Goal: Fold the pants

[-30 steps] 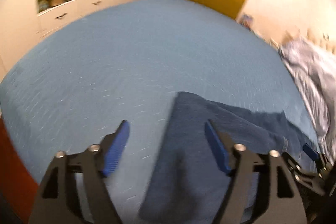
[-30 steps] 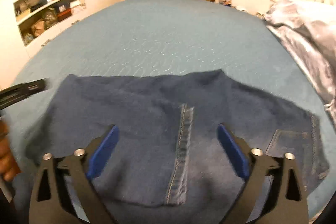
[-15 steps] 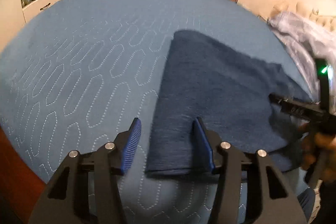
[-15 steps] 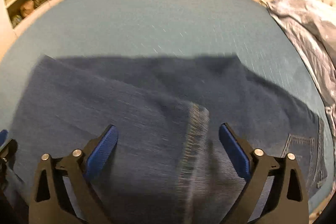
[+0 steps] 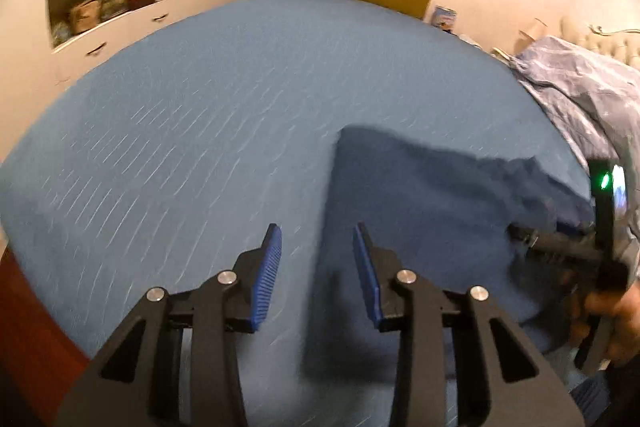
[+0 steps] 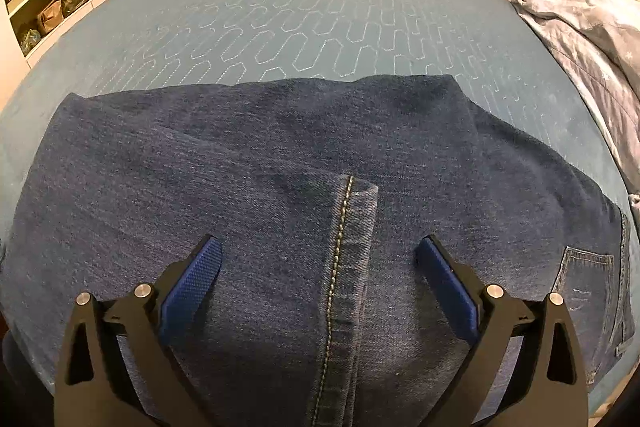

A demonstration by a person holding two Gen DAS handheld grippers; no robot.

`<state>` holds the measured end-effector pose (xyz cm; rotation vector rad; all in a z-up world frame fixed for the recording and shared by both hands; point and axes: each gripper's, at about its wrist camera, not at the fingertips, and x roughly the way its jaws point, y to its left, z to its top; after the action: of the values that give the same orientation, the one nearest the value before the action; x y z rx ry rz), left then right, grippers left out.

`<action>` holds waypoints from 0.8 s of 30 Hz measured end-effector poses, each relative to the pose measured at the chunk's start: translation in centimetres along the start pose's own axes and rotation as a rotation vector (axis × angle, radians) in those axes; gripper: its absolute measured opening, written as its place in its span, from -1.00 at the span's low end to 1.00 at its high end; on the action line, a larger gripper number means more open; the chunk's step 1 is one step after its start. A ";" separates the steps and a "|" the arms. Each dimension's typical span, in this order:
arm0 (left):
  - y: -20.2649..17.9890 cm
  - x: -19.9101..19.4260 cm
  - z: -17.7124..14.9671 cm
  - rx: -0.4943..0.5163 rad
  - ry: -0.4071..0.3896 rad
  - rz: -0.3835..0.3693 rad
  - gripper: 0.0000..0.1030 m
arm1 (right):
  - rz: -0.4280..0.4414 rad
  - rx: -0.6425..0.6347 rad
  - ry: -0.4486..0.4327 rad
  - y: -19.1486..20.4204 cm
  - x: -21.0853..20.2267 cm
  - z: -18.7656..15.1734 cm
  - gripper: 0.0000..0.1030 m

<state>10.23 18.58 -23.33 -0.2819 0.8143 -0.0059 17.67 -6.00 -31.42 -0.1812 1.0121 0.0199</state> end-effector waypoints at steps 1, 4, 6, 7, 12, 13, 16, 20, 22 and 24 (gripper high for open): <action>-1.2 0.7 1.4 0.023 0.015 -0.038 -0.28 | 0.003 0.002 0.001 -0.2 0.1 0.1 0.85; -5.0 3.7 4.3 0.159 0.074 -0.067 -0.27 | 0.022 0.004 -0.003 -0.7 0.3 0.1 0.86; -7.1 7.4 5.0 0.232 0.154 -0.048 -0.26 | 0.031 0.021 -0.013 -1.6 0.0 0.4 0.83; -7.5 8.8 4.9 0.234 0.177 -0.030 -0.26 | 0.021 0.023 -0.030 -1.9 -0.6 0.4 0.74; -6.6 11.2 5.4 0.200 0.238 -0.038 -0.26 | 0.089 -0.052 -0.098 -1.7 -5.1 -1.2 0.72; -6.2 10.3 5.6 0.191 0.217 -0.035 -0.26 | 0.093 -0.077 -0.075 -1.7 -5.0 -1.9 0.72; -2.6 5.7 5.9 0.057 0.121 -0.106 -0.05 | 0.030 -0.116 0.010 -2.0 -3.1 -4.3 0.71; 4.2 1.1 2.7 -0.144 0.076 -0.127 -0.02 | 0.082 -0.064 0.014 -3.3 -2.4 -4.9 0.74; 7.2 0.4 -0.2 -0.249 0.099 -0.198 -0.03 | 0.059 -0.084 0.018 -2.9 -2.5 -4.8 0.75; 8.7 0.5 -2.7 -0.285 0.124 -0.248 -0.04 | 0.047 -0.106 0.020 -2.8 -2.6 -4.6 0.75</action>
<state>7.74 26.27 -27.58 -0.6561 0.8996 -0.1417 12.68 -9.28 -31.22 -0.2553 1.0355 0.1149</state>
